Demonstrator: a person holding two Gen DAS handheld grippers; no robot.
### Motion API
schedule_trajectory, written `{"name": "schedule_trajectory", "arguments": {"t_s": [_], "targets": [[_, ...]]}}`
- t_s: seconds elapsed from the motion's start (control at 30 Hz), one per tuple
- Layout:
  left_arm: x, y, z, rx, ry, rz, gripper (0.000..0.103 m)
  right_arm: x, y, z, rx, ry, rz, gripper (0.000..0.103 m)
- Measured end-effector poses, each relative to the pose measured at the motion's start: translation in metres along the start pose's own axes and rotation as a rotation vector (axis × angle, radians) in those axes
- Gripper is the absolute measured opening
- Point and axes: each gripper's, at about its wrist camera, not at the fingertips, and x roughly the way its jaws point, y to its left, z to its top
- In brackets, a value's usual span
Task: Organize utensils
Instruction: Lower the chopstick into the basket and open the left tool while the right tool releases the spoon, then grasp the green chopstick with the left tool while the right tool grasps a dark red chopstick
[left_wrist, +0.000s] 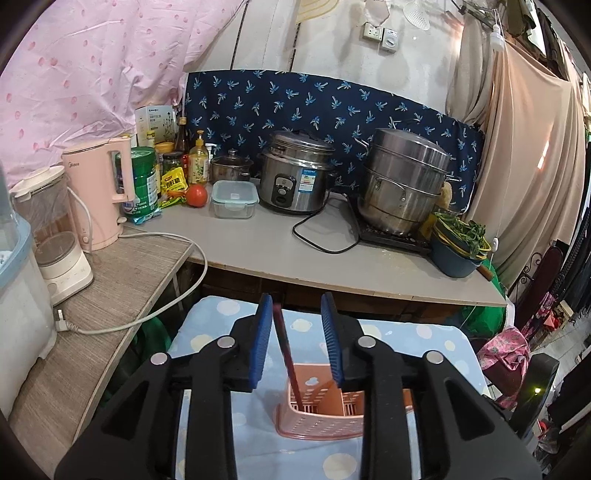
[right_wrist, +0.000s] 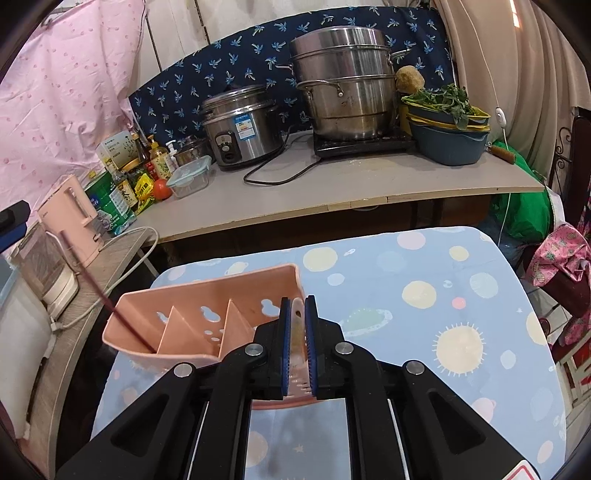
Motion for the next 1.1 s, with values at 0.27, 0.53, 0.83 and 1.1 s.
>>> {"name": "schedule_trajectory", "arguments": {"t_s": [0.27,0.53,0.83,1.1], "targets": [[-0.033,0.008,-0.037,0.017,0.077,0.003,0.039,-0.053,-0.003,-0.029,0.011,0.006,0.035,0.010],[-0.073,0.021,-0.118,0.014,0.224,0.001,0.046,-0.114,-0.009,-0.102,0.015,0.078,0.062,0.010],[-0.102,0.032,-0.205,0.025,0.366,0.011,0.046,-0.154,-0.009,-0.195,-0.031,0.205,0.058,0.010],[-0.111,0.039,-0.256,0.004,0.455,0.019,0.046,-0.162,0.002,-0.248,-0.078,0.275,0.070,0.010]]}}
